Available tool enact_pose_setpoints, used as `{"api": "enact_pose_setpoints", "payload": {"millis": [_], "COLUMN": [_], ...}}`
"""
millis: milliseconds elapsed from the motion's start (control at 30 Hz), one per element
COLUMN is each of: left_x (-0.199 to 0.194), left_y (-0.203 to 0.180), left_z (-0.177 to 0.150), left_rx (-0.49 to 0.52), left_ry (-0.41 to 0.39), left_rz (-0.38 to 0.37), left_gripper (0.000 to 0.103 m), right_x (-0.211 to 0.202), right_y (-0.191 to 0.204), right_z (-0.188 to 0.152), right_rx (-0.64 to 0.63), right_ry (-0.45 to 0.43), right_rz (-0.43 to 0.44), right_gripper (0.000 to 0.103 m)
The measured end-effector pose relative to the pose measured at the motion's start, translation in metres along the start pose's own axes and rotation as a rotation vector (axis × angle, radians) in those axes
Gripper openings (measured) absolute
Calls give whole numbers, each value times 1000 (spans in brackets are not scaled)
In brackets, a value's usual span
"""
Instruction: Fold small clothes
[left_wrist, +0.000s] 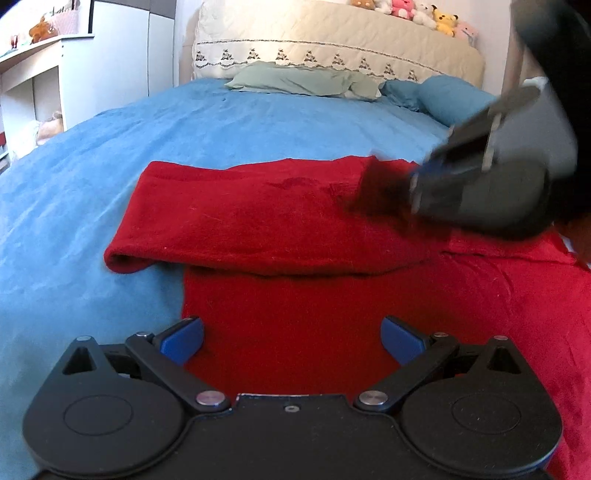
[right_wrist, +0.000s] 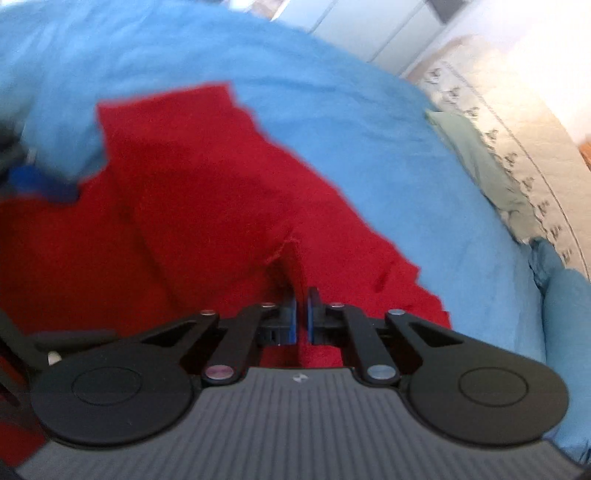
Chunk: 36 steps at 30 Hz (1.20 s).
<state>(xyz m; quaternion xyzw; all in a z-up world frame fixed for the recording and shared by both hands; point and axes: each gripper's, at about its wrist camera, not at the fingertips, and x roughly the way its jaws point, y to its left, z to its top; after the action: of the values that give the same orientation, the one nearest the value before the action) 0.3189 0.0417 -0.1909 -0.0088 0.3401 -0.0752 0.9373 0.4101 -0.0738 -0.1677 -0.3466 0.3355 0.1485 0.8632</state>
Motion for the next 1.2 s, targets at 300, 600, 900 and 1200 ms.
{"api": "enact_pose_setpoints", "payload": {"millis": [300, 600, 900, 1200], "left_x": [-2, -2, -4, 36], "left_y": [-1, -4, -4, -8], "left_z": [-2, -4, 41, 97], "left_rx": [-3, 12, -16, -104], "left_ry": [-1, 2, -10, -29], "left_rz": [-4, 8, -58, -124], "left_gripper": [103, 103, 103, 103], "right_x": [-40, -32, -26, -52], "right_y": [-126, -170, -171, -150], "right_z": [-19, -135, -194, -215], "right_rx": [320, 647, 874, 922], "right_ry": [-101, 64, 16, -13], "right_rz": [-276, -324, -245, -349], "right_gripper": [20, 20, 21, 91]}}
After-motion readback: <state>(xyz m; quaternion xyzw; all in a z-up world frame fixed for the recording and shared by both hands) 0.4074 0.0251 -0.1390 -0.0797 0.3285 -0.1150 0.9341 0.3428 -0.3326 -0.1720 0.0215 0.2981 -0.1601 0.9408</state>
